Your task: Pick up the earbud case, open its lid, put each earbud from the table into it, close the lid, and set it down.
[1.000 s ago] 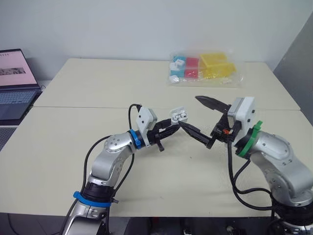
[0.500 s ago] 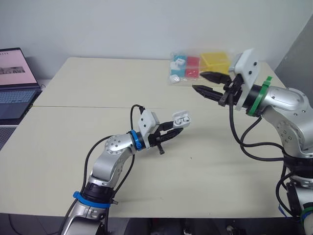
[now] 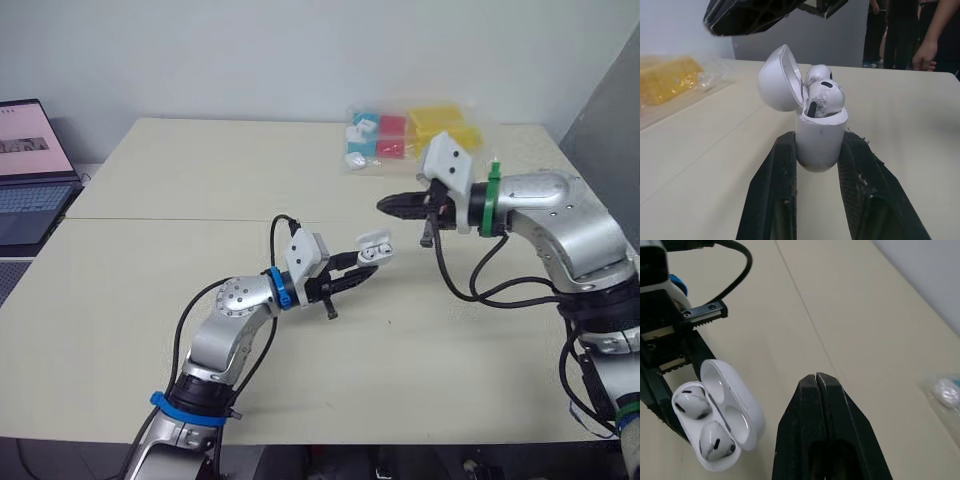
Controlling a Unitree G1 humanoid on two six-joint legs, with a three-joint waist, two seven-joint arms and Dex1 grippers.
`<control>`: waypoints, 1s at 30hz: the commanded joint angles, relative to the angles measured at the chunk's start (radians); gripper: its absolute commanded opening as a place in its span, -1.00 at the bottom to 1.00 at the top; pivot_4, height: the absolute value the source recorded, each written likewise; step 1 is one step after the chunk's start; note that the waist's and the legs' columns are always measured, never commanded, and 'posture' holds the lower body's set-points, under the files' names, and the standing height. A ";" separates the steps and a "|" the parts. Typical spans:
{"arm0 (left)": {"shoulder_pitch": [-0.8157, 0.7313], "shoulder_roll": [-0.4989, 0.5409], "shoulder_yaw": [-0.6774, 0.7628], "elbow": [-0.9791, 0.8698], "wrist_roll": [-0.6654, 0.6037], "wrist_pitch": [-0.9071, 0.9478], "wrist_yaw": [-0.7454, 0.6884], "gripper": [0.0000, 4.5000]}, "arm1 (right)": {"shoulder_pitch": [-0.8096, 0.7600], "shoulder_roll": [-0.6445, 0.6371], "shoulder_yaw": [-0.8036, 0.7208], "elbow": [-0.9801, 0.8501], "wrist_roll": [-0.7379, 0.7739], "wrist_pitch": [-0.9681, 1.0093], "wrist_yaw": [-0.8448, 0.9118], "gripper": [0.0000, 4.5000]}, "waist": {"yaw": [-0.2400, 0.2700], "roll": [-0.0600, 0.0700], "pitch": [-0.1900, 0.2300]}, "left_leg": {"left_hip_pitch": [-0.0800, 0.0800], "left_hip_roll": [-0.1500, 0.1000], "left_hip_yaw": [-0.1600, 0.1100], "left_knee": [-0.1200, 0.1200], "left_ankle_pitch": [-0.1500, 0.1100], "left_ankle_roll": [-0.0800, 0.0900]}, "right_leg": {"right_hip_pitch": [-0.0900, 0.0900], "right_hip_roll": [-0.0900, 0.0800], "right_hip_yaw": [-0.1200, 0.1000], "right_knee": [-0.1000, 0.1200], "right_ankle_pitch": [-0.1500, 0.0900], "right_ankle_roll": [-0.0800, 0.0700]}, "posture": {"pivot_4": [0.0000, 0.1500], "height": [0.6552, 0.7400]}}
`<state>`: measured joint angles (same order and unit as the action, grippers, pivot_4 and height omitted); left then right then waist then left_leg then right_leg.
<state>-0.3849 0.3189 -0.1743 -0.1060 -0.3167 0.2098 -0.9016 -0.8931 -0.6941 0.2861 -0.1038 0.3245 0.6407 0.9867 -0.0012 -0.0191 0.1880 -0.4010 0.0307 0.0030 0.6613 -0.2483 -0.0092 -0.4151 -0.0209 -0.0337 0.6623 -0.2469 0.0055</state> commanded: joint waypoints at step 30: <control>-0.029 -0.060 0.058 -0.019 -0.071 0.108 0.078 -0.66 | 0.125 -0.045 0.033 -0.239 -0.122 -0.020 0.070 -1.00 | 0.000 0.000 0.000 | 0.000 0.000 -0.001 0.000 0.000 0.000 | 0.000 0.000 0.000 0.000 0.000 0.000 | 1.00 0.87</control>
<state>-0.3791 0.2691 -0.1554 -0.0724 -0.3449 0.3222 -0.8370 -0.7768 -0.7356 0.3015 -0.3134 0.2239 0.6415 1.0634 -0.0009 -0.0191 0.1880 -0.4008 0.0305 0.0020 0.6616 -0.2483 -0.0092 -0.4151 -0.0210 -0.0341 0.6626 -0.2470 0.0057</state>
